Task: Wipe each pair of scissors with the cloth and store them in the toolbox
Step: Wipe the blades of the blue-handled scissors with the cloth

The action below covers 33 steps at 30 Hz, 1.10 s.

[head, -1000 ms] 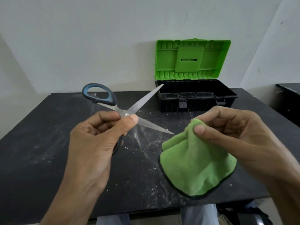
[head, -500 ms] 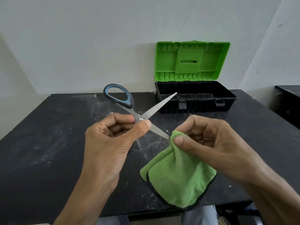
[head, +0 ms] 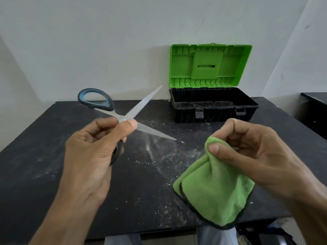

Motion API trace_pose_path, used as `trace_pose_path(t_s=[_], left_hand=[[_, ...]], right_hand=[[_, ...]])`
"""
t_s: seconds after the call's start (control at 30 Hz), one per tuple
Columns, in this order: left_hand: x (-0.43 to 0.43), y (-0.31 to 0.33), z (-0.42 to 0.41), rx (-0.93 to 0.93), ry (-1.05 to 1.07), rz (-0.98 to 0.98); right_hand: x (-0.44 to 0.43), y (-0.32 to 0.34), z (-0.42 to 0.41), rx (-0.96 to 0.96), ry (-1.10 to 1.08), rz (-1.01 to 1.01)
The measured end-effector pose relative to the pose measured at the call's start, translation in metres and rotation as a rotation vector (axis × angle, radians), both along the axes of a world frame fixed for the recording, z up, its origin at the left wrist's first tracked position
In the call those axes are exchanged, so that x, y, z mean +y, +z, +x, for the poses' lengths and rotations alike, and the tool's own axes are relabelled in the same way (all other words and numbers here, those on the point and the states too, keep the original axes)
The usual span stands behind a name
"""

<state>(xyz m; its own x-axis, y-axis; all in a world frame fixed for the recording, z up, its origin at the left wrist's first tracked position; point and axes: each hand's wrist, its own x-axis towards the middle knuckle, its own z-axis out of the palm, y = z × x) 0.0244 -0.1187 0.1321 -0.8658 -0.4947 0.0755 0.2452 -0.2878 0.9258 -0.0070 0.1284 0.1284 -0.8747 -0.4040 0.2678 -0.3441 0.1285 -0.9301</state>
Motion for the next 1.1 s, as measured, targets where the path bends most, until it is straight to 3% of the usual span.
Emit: trace_pose_path(t_s=[0.43, 0.7, 0.9, 1.1], left_hand=[[0.022, -0.01, -0.001, 0.006, -0.062, -0.121], [0.008, -0.004, 0.0, -0.029, -0.042, -0.033], [0.011, -0.002, 0.004, -0.063, -0.111, -0.083], [0.005, -0.006, 0.01, -0.084, -0.291, -0.305]], right_hand=[[-0.013, -0.003, -0.003, -0.09, 0.074, -0.017], [-0.004, -0.005, -0.004, -0.015, -0.005, -0.004], [0.005, 0.002, -0.008, -0.023, -0.059, -0.116], [0.006, 0.009, -0.011, -0.056, -0.043, -0.217]])
